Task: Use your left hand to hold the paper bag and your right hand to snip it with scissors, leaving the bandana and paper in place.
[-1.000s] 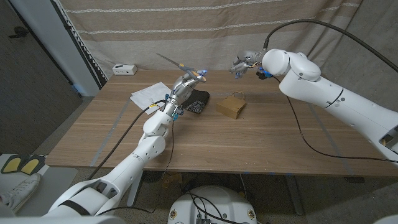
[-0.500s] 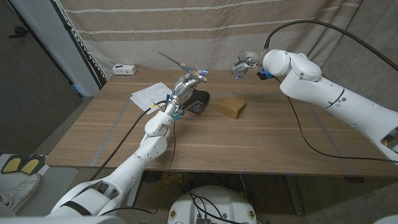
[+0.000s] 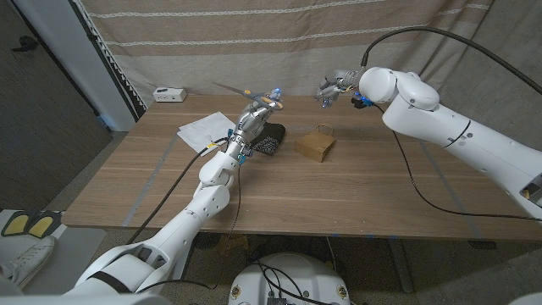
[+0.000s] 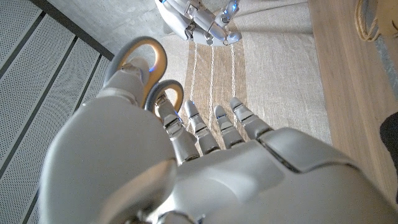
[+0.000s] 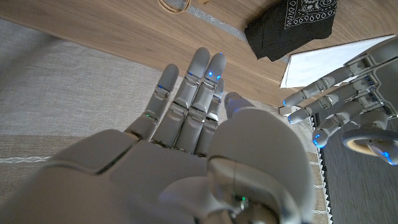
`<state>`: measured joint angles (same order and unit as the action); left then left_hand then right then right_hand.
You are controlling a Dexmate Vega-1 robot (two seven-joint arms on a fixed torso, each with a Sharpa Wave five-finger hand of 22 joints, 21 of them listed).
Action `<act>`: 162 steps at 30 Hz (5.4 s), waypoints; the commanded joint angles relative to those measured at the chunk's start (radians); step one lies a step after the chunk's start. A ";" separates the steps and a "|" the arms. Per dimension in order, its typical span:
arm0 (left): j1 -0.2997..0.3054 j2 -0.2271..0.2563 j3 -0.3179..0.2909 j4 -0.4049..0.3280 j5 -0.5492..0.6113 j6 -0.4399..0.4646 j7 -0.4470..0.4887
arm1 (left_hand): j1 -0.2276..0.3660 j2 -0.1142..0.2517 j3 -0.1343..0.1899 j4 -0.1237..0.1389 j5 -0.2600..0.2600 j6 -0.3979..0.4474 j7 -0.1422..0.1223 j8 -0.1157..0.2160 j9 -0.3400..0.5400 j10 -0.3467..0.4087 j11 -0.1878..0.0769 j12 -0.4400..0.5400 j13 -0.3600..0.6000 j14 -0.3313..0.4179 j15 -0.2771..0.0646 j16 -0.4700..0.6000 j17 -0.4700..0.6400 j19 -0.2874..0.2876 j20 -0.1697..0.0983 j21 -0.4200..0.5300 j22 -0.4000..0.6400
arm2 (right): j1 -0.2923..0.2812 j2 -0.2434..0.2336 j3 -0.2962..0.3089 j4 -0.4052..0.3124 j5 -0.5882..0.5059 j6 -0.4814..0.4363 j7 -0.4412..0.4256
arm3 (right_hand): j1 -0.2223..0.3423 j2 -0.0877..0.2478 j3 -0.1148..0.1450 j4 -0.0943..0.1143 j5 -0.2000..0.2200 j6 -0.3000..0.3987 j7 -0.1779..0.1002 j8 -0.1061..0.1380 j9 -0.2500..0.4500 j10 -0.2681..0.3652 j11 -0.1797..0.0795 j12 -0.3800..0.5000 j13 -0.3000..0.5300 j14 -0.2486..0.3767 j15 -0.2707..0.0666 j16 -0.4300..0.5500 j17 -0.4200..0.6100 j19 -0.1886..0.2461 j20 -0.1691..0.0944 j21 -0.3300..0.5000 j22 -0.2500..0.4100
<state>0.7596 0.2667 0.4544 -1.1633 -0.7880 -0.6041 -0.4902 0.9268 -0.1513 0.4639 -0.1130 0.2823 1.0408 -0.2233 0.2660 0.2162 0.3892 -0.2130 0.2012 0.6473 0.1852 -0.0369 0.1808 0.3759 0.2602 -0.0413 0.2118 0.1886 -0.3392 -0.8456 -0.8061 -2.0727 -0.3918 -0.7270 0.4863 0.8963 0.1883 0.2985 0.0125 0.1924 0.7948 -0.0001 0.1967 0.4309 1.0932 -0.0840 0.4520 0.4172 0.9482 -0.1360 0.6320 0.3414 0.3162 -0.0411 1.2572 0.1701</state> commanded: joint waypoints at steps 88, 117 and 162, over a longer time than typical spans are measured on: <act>-0.030 -0.064 -0.046 0.029 -0.155 0.075 -0.189 | 0.156 0.190 -0.217 -0.027 0.047 0.087 -0.002 -0.023 0.003 0.098 -0.005 0.008 -0.415 0.037 -0.173 0.019 -0.173 0.019 -0.040 0.014 0.007 | 0.006 0.029 -0.020 0.045 0.049 0.003 -0.040 | -0.001 0.005 0.007 -0.025 0.004 0.017 -0.002 0.012 -0.022 0.009 -0.004 0.031 -0.009 -0.004 -0.087 -0.007 0.011 0.014 -0.006 -0.050 0.005; -0.030 -0.064 -0.061 0.041 -0.111 0.064 -0.142 | 0.031 0.142 -0.273 0.002 -0.015 0.177 0.000 -0.014 -0.017 0.139 -0.004 0.006 -0.414 0.073 -0.175 0.016 -0.175 0.017 -0.042 0.016 0.010 | 0.037 0.060 -0.050 0.077 0.032 -0.003 -0.037 | -0.004 0.005 0.008 -0.025 0.004 0.016 -0.002 0.012 -0.027 0.008 -0.006 0.035 -0.014 -0.002 -0.087 -0.009 0.012 0.015 -0.005 -0.062 0.006; -0.050 -0.071 -0.049 0.058 -0.102 0.073 -0.138 | 0.068 0.209 -0.233 -0.002 0.024 0.040 -0.001 -0.014 -0.001 0.426 -0.005 0.163 -0.264 0.226 -0.183 0.072 -0.119 0.011 -0.026 0.018 0.010 | 0.037 0.057 -0.045 0.081 0.041 -0.002 -0.037 | -0.006 0.006 0.010 -0.028 0.005 0.018 -0.004 0.013 -0.034 0.005 -0.004 0.043 -0.017 -0.001 -0.087 -0.012 0.015 0.009 0.004 -0.080 0.007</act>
<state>0.6987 0.1939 0.3999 -1.0859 -0.8989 -0.5334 -0.6557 0.9346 0.0296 0.2116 -0.0876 0.2943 1.0662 -0.2232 0.2246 0.1980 0.7096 -0.1860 0.3110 0.3216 0.3458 -0.0417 0.2366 0.2317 0.2784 -0.0412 0.2330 0.1952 -0.2936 -0.7801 -0.8588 -1.9816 -0.3565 -0.7244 0.4529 0.8937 0.1910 0.3065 -0.0096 0.1925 0.8056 -0.0001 0.2036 0.3938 1.0986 -0.0894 0.4882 0.3987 0.9483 -0.1360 0.6241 0.3505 0.3217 -0.0429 1.1796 0.1745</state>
